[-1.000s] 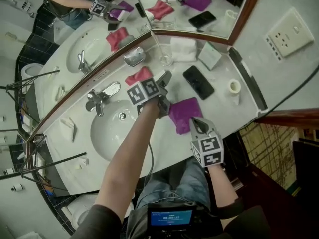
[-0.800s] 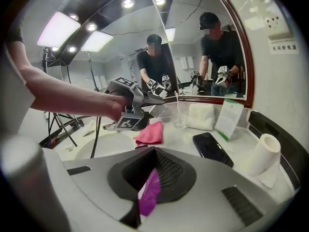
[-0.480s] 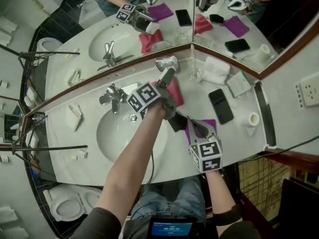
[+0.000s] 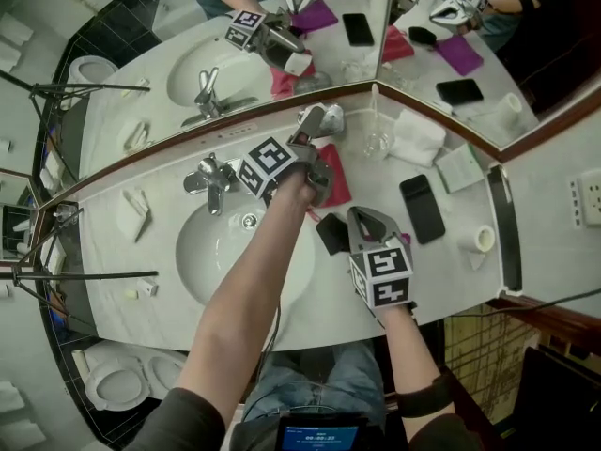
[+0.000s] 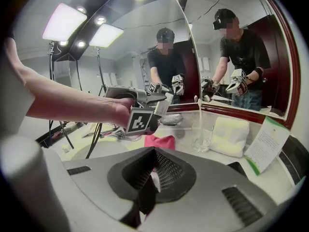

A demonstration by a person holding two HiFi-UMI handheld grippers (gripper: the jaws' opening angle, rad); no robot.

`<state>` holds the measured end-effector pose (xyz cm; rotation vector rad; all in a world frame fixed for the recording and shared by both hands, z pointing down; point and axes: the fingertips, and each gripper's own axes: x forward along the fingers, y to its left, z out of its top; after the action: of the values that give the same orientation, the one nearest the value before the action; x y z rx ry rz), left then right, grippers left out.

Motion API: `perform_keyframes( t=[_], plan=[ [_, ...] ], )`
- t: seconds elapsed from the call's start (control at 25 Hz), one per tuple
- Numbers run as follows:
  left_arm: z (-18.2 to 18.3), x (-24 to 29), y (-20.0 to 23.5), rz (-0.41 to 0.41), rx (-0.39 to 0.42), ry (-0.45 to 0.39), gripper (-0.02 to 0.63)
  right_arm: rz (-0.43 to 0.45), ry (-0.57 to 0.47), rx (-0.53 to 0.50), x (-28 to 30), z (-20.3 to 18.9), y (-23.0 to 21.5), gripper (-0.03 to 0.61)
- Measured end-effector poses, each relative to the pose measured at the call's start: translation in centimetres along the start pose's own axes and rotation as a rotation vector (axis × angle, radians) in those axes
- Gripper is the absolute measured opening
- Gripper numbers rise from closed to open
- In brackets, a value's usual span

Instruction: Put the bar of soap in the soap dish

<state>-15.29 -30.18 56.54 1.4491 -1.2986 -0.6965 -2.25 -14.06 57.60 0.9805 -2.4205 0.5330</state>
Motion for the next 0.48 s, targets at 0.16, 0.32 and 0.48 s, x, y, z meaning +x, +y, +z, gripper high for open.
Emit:
perform_keyframes(
  t=[0.16, 0.32, 0.48],
  plan=[
    [0.4, 1.0, 1.1, 0.002, -0.043, -0.012, 0.321, 0.000, -0.008, 0.012, 1.0, 0.1, -0.9, 0.015],
    [0.6, 1.5, 2.0, 0.006, -0.080, -0.020, 0.321, 0.004, -0.011, 0.028, 1.5, -0.2, -1.2, 0.015],
    [0.9, 1.8, 2.7, 0.024, -0.097, -0.032, 0.327, 0.008, -0.009, 0.034, 1.5, -0.5, -1.1, 0.015]
  ],
)
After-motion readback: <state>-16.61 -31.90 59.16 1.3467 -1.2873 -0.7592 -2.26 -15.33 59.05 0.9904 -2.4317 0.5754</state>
